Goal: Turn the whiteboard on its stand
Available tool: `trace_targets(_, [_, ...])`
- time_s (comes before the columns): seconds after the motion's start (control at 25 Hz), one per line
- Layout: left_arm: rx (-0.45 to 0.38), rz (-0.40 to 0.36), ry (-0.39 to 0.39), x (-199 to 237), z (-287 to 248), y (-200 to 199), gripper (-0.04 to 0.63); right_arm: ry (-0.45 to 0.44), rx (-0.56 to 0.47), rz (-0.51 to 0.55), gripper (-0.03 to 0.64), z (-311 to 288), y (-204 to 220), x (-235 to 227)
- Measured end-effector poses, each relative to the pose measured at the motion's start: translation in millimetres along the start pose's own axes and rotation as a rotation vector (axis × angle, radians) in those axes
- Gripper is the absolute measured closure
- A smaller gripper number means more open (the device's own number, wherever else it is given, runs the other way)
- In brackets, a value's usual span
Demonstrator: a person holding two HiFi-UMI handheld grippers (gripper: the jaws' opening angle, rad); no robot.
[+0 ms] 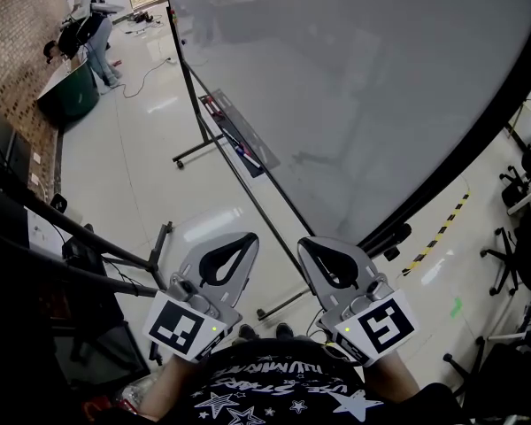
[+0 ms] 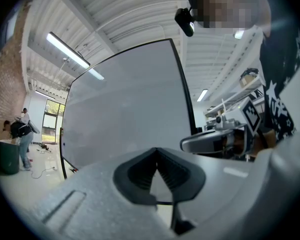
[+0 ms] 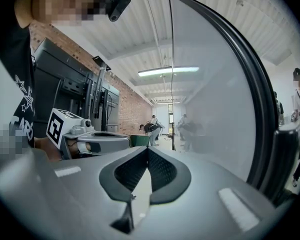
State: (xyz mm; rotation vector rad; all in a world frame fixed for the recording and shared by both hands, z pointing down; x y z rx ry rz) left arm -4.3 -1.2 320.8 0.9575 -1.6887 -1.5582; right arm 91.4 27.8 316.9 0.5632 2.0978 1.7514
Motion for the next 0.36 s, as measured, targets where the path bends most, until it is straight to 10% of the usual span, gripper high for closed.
trace_targets(0.36, [-0.004,-0.001,0.013,1.0,3.9,-2.4,0.591,-0.01,0.017,0.0,0.609,-0.2,-4.6,6.1])
Point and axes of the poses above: the fingertips, and each gripper's own axes: z backward along the fingers, x to its left, y out of its underside, the point moved 3 cm from there along z, backward along the fingers, and after that the axes turned 6 degrees about x, right-handed, at the moved point
